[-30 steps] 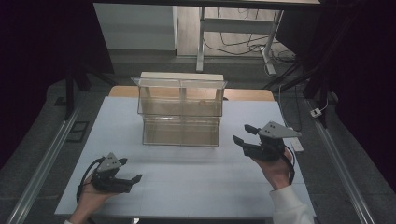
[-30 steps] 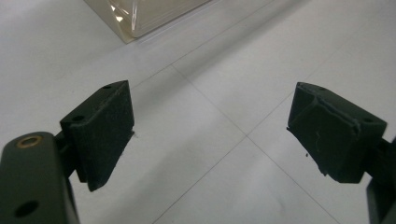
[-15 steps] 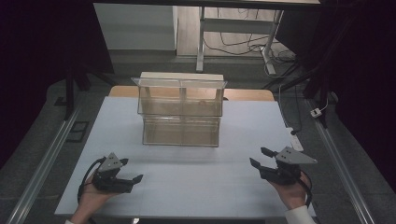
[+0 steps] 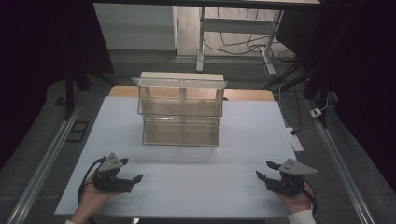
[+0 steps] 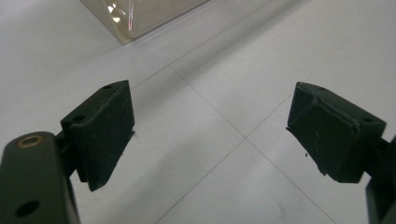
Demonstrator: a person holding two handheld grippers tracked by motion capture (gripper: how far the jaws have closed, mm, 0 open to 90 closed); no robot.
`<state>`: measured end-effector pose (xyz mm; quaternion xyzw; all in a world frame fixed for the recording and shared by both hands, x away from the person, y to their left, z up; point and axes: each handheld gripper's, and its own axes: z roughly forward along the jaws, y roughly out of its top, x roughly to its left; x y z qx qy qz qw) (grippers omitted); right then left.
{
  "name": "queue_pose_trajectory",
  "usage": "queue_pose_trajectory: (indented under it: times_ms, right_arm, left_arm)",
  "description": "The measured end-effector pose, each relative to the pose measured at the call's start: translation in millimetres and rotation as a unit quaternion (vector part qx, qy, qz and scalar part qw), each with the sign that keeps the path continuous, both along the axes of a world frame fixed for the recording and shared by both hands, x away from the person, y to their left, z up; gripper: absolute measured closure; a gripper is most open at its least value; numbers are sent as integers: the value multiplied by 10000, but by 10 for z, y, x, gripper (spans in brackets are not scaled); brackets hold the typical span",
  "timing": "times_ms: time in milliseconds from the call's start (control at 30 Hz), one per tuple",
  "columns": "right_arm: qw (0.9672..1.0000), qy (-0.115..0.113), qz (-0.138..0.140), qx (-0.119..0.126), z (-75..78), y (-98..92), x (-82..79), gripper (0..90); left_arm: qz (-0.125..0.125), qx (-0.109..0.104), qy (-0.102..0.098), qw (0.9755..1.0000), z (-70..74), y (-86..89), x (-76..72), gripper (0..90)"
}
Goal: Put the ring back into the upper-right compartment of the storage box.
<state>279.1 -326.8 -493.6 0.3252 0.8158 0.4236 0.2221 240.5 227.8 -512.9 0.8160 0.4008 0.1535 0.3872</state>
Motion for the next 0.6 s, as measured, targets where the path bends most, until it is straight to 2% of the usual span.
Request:
queue_pose_trajectory:
  times_ms: [333,600]
  right_arm:
    - [9998,-81,96,-149,4,48,-6,396]
    - [9999,-113,58,-115,14,17,-6,393]
  left_arm:
    - [1,5,-7,10000,-1,2,1,147]
    - [-6,4,1,10000,-6,14,8,147]
